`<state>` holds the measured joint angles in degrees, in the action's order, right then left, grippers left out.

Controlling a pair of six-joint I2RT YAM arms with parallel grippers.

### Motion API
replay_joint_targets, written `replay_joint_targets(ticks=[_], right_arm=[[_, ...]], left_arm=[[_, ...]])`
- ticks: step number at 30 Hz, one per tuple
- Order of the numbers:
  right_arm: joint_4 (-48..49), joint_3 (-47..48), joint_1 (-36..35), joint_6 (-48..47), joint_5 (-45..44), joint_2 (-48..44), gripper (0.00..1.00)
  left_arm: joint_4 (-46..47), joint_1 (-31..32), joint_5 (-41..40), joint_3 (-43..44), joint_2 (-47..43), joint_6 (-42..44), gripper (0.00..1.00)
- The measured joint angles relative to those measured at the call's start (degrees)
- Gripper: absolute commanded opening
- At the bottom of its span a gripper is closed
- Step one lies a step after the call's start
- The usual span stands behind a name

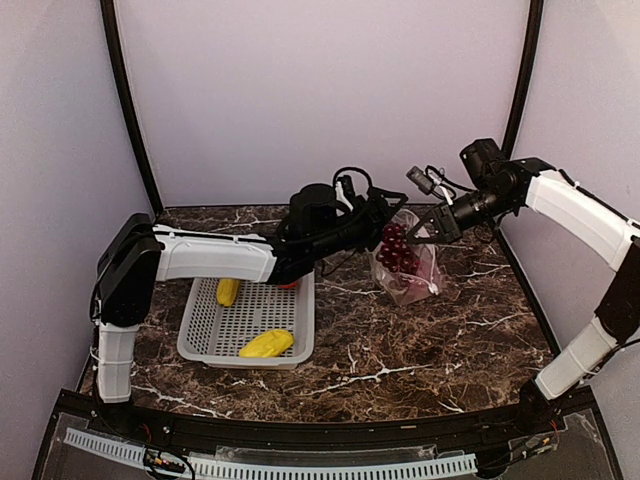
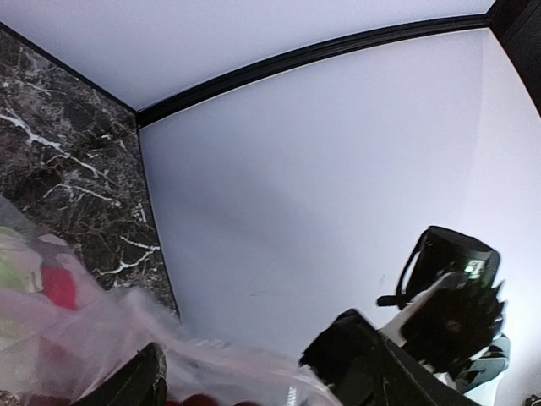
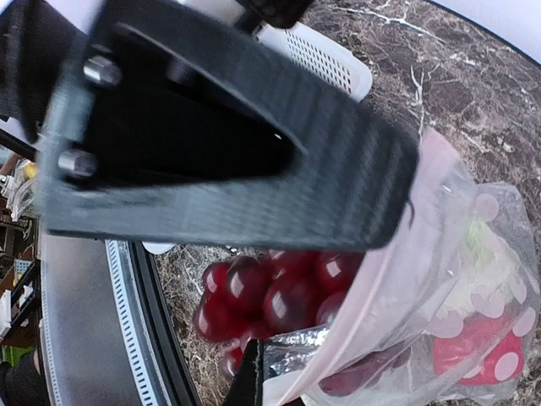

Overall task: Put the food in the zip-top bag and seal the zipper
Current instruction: Place the fake fruit in the zipper food storage bag.

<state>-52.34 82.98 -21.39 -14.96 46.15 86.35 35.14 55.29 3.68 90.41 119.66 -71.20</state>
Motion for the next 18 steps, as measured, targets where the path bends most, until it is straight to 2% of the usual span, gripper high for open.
replay_joint_targets(ticks=[8,13,17,18], right_arm=[[2.2,1.0,2.2,3.4,-3.7,2.6,0.0],[2.6,1.2,4.4,3.9,-7.4,2.7,0.0],[2.6,1.2,4.5,4.4,-7.6,2.4,0.0],[2.6,1.2,4.5,4.5,-7.6,2.1,0.0]], left_arm=[[3.2,3.0,-1.4,3.3,0.1,-3.2,0.84],[1.7,4.7,-3.2,1.0,-2.7,0.3,0.84],[-4.1,4.8,-6.9,-2.9,-9.7,8.4,0.76],[-5.1,4.8,-7.9,-4.1,-11.6,10.0,0.65]])
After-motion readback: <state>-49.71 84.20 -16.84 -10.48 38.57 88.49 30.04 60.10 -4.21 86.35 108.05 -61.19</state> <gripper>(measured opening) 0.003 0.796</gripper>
